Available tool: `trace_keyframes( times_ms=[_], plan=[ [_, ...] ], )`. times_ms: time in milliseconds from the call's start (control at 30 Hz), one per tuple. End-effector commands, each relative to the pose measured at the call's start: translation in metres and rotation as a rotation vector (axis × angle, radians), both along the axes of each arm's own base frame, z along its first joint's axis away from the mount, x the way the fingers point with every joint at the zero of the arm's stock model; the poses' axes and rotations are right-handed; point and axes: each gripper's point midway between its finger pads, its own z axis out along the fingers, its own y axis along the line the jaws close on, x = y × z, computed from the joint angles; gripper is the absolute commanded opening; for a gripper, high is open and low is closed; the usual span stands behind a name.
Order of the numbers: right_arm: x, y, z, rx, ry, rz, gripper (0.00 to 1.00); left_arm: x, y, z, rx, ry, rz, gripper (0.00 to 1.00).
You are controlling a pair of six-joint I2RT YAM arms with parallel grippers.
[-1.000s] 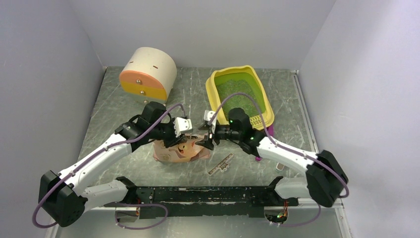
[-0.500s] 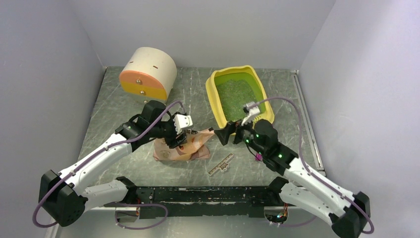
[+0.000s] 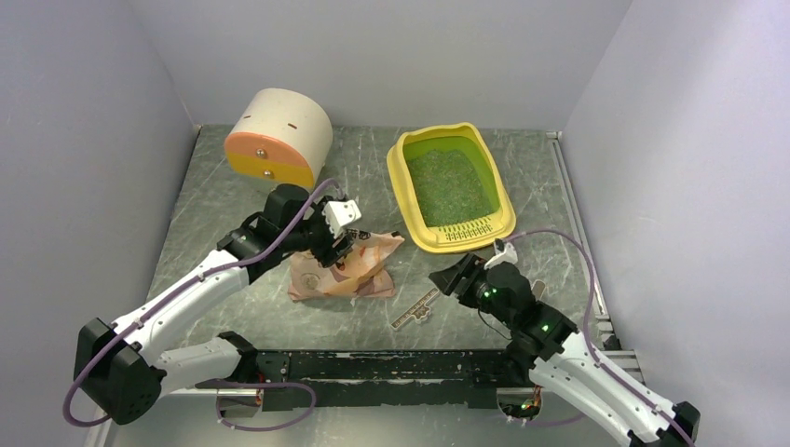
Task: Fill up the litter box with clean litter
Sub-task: Pick up the clamp at the center of the board.
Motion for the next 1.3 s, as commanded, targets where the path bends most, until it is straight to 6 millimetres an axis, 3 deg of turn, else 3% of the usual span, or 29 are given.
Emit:
trace_keyframes(
  times_ms=[0, 167, 233, 433, 633, 833, 1033, 1267],
  plan=[
    [-0.013, 0.002, -0.031, 0.036, 0.183, -0.038, 0.7, 0.015, 0.002, 0.011, -0.037, -0.044, 0.063, 0.69],
    [-0.024, 0.011, -0.054, 0.023, 0.287, 0.01, 0.67, 0.019, 0.003, 0.021, -0.055, -0.075, 0.084, 0.7],
    [-0.029, 0.014, -0.062, 0.033, 0.317, 0.026, 0.62, 0.02, 0.004, 0.026, -0.064, -0.087, 0.092, 0.7],
    [-0.041, 0.026, -0.074, 0.117, 0.395, 0.064, 0.55, 0.019, 0.008, 0.065, -0.166, -0.176, 0.136, 0.75],
    [-0.044, 0.03, -0.089, 0.163, 0.446, 0.05, 0.49, 0.01, 0.015, 0.1, -0.312, -0.257, 0.185, 0.96],
    [-0.04, 0.03, -0.1, 0.173, 0.455, 0.015, 0.43, 0.004, 0.022, 0.116, -0.397, -0.243, 0.245, 0.97],
    [-0.038, 0.033, -0.106, 0.201, 0.457, 0.01, 0.27, -0.003, 0.028, 0.132, -0.472, -0.249, 0.278, 0.97],
    [-0.035, 0.03, -0.111, 0.193, 0.452, -0.01, 0.22, -0.004, 0.031, 0.133, -0.469, -0.24, 0.295, 0.97]
  ],
)
